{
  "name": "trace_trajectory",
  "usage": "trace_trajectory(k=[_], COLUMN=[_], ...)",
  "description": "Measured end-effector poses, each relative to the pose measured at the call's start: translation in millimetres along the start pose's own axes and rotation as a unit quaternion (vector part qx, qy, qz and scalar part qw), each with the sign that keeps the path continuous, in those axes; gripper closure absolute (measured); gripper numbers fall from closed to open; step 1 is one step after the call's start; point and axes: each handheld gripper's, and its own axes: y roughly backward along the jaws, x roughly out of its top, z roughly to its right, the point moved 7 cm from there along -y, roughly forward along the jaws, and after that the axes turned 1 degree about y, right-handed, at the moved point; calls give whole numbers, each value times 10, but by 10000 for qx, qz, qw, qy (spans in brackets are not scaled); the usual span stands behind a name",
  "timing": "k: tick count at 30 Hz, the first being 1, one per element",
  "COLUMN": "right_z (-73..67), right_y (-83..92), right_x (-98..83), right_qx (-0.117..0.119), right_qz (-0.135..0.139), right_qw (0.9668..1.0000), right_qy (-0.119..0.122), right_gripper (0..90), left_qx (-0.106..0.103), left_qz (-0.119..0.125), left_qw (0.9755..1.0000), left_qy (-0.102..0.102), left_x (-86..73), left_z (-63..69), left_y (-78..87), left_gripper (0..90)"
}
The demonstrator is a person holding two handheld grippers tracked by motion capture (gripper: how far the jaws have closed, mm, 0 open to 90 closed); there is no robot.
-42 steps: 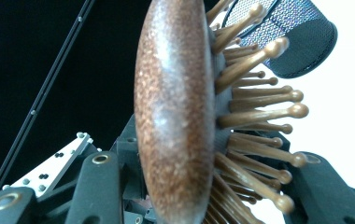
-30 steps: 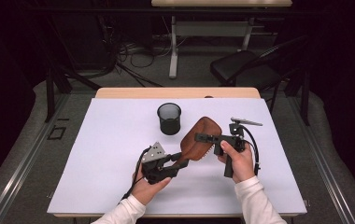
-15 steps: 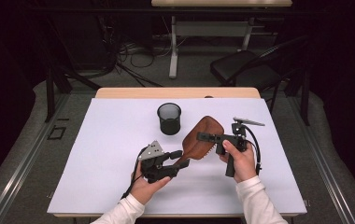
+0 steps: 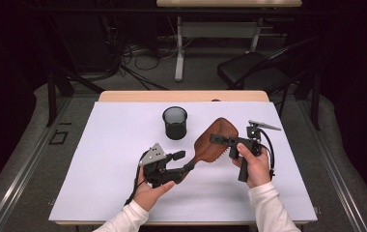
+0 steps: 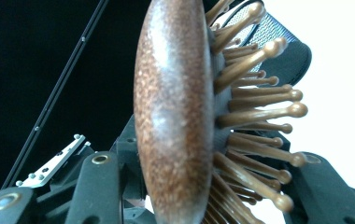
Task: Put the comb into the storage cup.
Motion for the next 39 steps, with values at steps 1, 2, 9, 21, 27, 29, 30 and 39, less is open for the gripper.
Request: trace_trajectory(k=[1, 2, 9, 21, 27, 29, 30, 39], right_z=[3, 8, 32, 51, 58, 57, 57, 40], right_y=[0, 9, 42, 50, 61, 56, 55, 59], right_x=[7, 8, 29, 29, 30, 32, 32, 33], right_qx=[2, -1, -64, -108, -118, -116, -112, -65], right_qz=[45, 16, 71, 75, 57, 100, 101, 116], right_qw=[10000, 10000, 10000, 9999, 9999, 9999, 9999, 9999], right_qy=[-7, 7, -11, 9, 11, 17, 18, 1], right_gripper=[489, 489, 489, 488, 488, 488, 488, 488], left_qx=[-63, -100, -65, 318, 477, 534, 565, 806], left_qz=[11, 33, 111, 87, 222, 277, 284, 126], left_qw=[10000, 9999, 9999, 9994, 9986, 9982, 9979, 9967], left_qy=[24, 55, 70, -50, -29, -72, -103, 25], left_x=[6, 12, 70, 102, 140, 156, 160, 132], left_z=[2, 4, 1, -121, -218, -245, -256, -417], left_y=[3, 4, 33, 79, 133, 151, 155, 171], left_gripper=[417, 415, 392, 401, 394, 394, 394, 392])
